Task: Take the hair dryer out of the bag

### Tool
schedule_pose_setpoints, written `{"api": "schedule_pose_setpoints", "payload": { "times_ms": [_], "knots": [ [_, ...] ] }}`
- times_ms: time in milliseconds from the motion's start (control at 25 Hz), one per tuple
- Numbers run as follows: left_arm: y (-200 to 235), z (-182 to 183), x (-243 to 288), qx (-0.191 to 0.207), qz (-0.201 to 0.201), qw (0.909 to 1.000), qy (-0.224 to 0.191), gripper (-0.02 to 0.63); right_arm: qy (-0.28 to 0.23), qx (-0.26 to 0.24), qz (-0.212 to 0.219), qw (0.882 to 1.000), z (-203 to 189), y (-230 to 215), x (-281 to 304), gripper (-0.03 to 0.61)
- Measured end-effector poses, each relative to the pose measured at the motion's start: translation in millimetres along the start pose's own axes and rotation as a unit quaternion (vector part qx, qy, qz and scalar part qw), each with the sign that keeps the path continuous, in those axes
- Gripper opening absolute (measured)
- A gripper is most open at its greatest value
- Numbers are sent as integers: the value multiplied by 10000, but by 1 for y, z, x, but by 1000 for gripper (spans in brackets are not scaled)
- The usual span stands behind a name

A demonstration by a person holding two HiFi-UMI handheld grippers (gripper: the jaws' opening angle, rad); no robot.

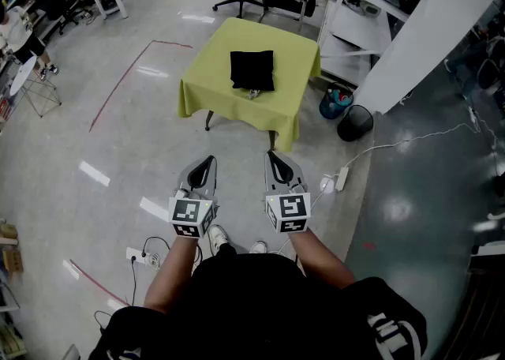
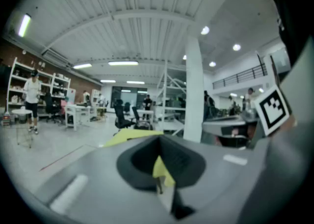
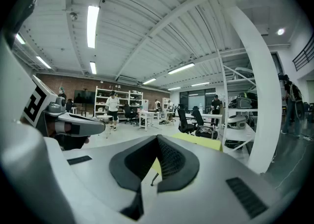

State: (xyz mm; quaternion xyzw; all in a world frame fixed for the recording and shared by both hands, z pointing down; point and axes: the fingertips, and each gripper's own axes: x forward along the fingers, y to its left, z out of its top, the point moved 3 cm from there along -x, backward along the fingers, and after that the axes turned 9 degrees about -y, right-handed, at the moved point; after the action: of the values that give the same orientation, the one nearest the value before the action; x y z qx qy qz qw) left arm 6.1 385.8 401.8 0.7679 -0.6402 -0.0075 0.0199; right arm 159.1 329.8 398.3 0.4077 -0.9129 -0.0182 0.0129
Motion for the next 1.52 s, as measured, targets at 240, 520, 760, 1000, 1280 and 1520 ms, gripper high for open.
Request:
{"api": "schedule_pose_setpoints", "payload": {
  "times_ms": [240, 520, 760, 1000, 1280, 1520],
  "knots": [
    [3, -4, -6, 25, 24, 10000, 56, 6, 22, 21, 25, 10000, -3, 8, 0, 5],
    [31, 4, -7, 100, -59, 9999, 14, 6, -71, 139, -101, 9998, 5, 23, 22, 6],
    [61, 3, -2, 165, -288, 9994, -35, 6, -9, 99, -288, 9995, 1, 36, 44, 6],
    [84, 2, 8, 154, -381, 9991, -79, 6, 31, 135, -318, 9994, 2, 47, 58, 6],
    [99, 0, 44, 114, -437, 9990, -51, 7, 15, 148, -340, 9993, 2, 29, 92, 6],
    [111, 6, 102, 233, -442, 9987, -44, 7, -105, 274, -238, 9993, 4, -9, 141, 6]
  ]
}}
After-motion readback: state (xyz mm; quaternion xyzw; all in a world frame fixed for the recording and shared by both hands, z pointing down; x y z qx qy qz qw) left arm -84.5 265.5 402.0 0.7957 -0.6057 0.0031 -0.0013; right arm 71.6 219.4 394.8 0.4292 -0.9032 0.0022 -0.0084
